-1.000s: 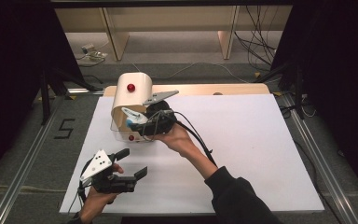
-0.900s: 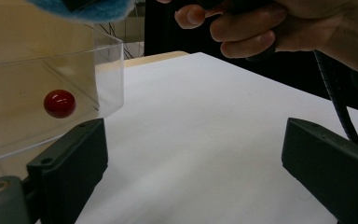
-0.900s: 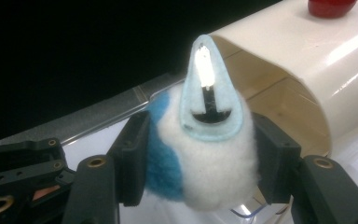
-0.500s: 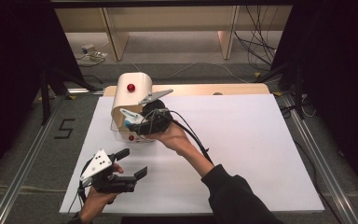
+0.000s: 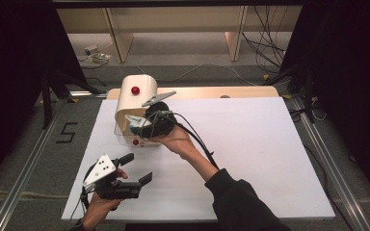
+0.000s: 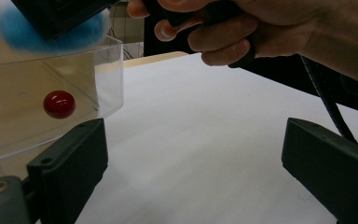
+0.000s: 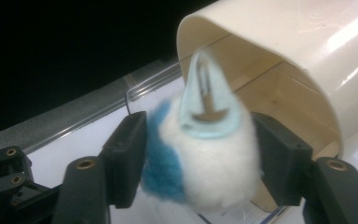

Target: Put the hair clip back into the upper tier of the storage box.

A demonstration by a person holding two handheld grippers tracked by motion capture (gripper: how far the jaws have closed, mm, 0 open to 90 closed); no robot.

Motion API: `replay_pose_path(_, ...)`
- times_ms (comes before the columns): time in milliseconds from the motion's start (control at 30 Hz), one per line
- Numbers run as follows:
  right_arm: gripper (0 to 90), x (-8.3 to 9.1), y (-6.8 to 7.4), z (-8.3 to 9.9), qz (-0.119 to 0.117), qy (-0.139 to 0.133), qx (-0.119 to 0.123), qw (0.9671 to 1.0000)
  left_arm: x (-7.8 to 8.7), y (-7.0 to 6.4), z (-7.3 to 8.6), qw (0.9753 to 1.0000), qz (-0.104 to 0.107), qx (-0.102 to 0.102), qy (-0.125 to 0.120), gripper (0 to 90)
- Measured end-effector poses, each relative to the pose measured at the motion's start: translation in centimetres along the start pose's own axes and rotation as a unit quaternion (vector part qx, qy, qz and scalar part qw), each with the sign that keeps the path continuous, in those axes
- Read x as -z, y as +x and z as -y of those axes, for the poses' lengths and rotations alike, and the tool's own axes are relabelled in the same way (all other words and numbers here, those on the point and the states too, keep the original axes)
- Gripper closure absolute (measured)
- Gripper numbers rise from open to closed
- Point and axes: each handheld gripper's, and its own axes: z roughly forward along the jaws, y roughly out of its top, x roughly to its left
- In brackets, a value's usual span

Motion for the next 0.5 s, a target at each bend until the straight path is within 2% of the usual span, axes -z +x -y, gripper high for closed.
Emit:
replay_pose_path(133, 34.5, 0.1, -0.1, -0.1, -0.002, -0.002, -0.008, 1.0, 0.0, 0.0, 0.0, 1.0, 0.001, -0.001, 0.001, 6.7)
replay_pose_path(267, 32.6, 0.7, 0.1, -0.2, -0.001, -0.005, -0.007, 1.0, 0.0, 0.0, 0.0, 1.0, 0.001, -0.001, 0.001, 6.7)
replay_pose_path(500, 32.4, 2.2, 0.6, -0.3, -0.001, -0.02, 0.009, 0.9998, -0.1, 0.0, 0.1, 1.0, 0.001, 0.001, 0.002, 6.6)
